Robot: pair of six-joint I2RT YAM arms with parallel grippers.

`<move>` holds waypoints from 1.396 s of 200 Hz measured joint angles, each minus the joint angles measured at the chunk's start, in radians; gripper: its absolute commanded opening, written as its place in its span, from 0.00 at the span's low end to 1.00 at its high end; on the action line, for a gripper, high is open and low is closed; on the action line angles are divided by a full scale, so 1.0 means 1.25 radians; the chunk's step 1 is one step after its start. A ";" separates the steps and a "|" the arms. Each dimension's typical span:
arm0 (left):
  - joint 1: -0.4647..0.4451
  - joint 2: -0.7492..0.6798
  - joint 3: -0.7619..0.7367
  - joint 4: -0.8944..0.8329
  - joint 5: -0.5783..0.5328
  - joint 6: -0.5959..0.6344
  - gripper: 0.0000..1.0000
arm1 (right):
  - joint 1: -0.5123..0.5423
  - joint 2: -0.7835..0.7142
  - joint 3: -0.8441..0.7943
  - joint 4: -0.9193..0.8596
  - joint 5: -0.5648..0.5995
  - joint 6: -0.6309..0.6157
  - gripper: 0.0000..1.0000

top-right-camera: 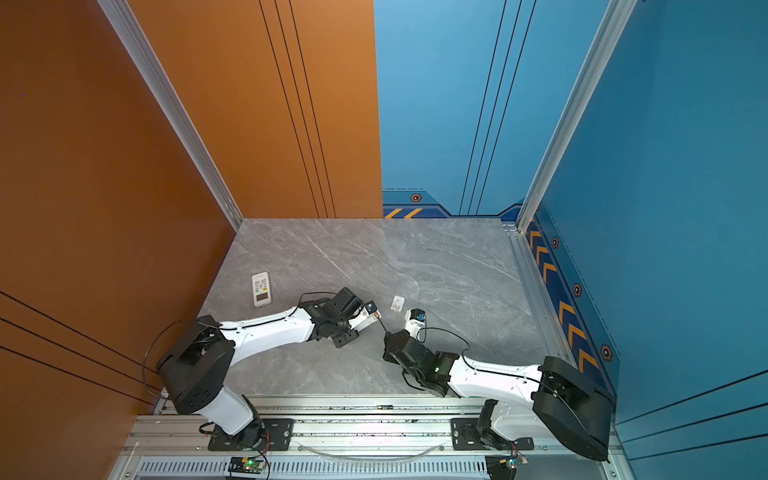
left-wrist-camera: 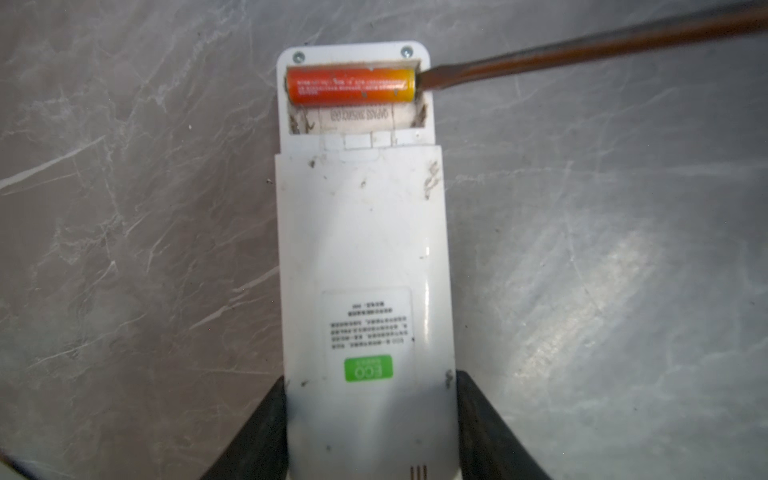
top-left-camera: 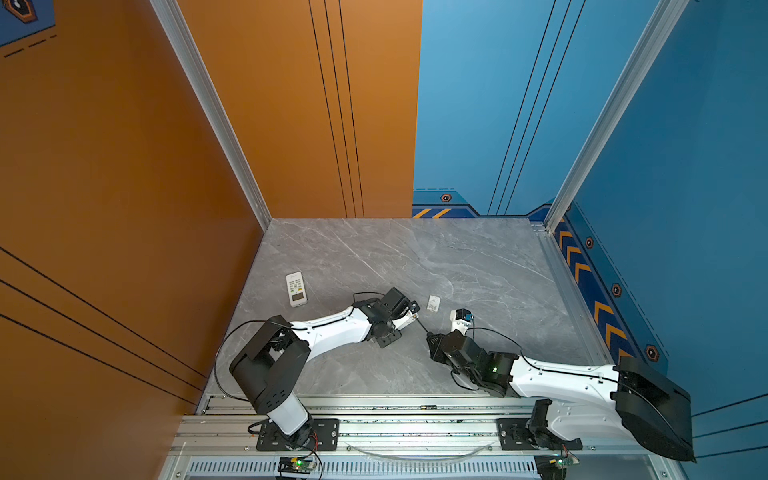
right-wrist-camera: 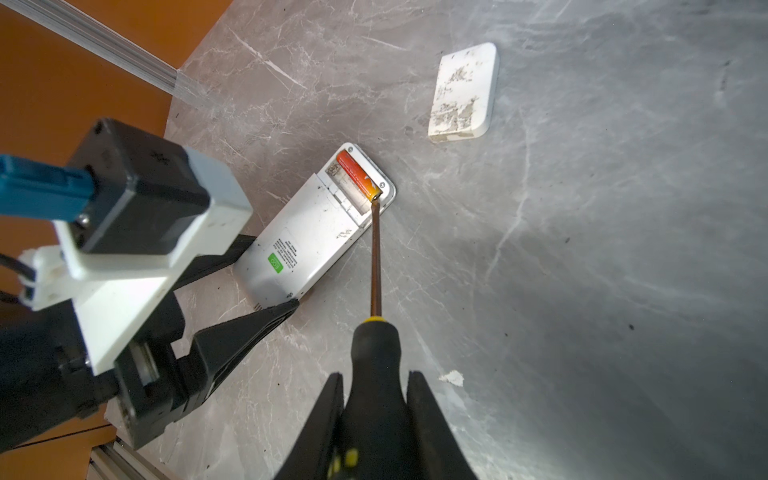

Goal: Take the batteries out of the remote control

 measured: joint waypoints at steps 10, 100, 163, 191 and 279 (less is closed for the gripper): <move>0.001 0.003 0.003 -0.003 0.002 0.000 0.00 | 0.000 -0.002 0.000 0.001 0.001 -0.003 0.00; 0.011 0.021 0.020 -0.018 0.026 -0.002 0.00 | -0.005 -0.008 -0.023 0.037 0.003 -0.046 0.00; 0.022 0.036 0.031 -0.033 0.057 -0.009 0.00 | -0.008 -0.025 -0.031 0.037 0.000 -0.066 0.00; 0.022 0.044 0.037 -0.042 0.065 -0.013 0.00 | -0.008 -0.041 -0.037 0.030 -0.003 -0.067 0.00; -0.009 0.068 0.047 -0.091 0.210 0.038 0.00 | -0.016 -0.108 -0.023 0.167 0.037 -0.099 0.00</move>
